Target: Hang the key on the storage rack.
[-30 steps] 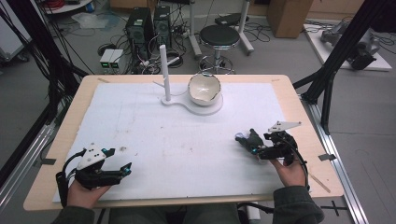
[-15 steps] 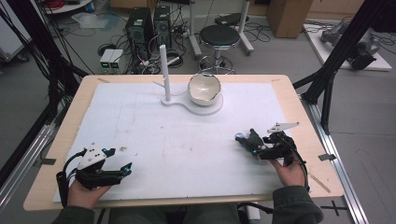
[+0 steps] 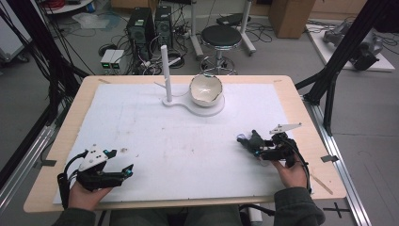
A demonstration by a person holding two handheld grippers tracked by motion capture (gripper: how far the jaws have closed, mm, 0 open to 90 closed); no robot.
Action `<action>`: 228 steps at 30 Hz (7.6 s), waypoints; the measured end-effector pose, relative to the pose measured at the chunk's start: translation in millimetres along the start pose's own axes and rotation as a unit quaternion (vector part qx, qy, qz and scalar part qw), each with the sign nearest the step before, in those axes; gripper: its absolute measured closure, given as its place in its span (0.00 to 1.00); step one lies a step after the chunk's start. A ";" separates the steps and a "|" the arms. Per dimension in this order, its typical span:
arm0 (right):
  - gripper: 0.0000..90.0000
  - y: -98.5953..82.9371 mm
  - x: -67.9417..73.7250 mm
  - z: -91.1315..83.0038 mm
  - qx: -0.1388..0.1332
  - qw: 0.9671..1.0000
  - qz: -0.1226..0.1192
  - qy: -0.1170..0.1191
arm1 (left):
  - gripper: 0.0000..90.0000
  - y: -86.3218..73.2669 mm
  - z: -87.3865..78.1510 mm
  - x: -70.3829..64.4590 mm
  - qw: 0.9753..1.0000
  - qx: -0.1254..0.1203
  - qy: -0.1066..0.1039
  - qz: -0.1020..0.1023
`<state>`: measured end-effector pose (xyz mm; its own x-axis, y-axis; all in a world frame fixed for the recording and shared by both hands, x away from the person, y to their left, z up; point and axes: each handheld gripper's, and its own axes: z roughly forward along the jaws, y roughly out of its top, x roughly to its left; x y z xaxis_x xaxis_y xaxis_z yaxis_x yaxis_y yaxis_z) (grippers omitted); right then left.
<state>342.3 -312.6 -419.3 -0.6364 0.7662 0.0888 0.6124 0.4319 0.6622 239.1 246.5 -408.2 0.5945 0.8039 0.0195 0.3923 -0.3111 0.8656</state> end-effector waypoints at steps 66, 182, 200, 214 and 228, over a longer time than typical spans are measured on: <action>0.51 32.6 31.9 -25.1 -0.107 0.990 -0.057 0.077 | 0.22 -0.5 -1.6 2.4 1.000 -0.003 0.002 -0.007; 0.51 247.8 102.2 8.9 -0.132 0.966 -0.153 0.163 | 0.22 -1.2 -7.0 8.1 1.000 -0.016 0.004 -0.011; 0.51 266.7 105.7 17.8 -0.135 0.968 -0.149 0.149 | 0.22 -1.5 -7.3 8.5 1.000 -0.018 0.004 -0.013; 0.51 281.7 108.1 24.2 -0.137 0.970 -0.146 0.134 | 0.22 -1.7 -7.8 10.0 1.000 -0.017 0.004 -0.014; 0.51 284.2 105.2 40.4 -0.129 0.974 -0.136 0.129 | 0.22 -1.6 -7.5 9.5 1.000 -0.020 0.005 -0.013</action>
<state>468.3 -90.1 -251.8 -0.8759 0.4802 0.0469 0.2884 0.4431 0.8488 238.8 258.4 -405.6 0.5777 0.8162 0.0011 0.3793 -0.2697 0.8851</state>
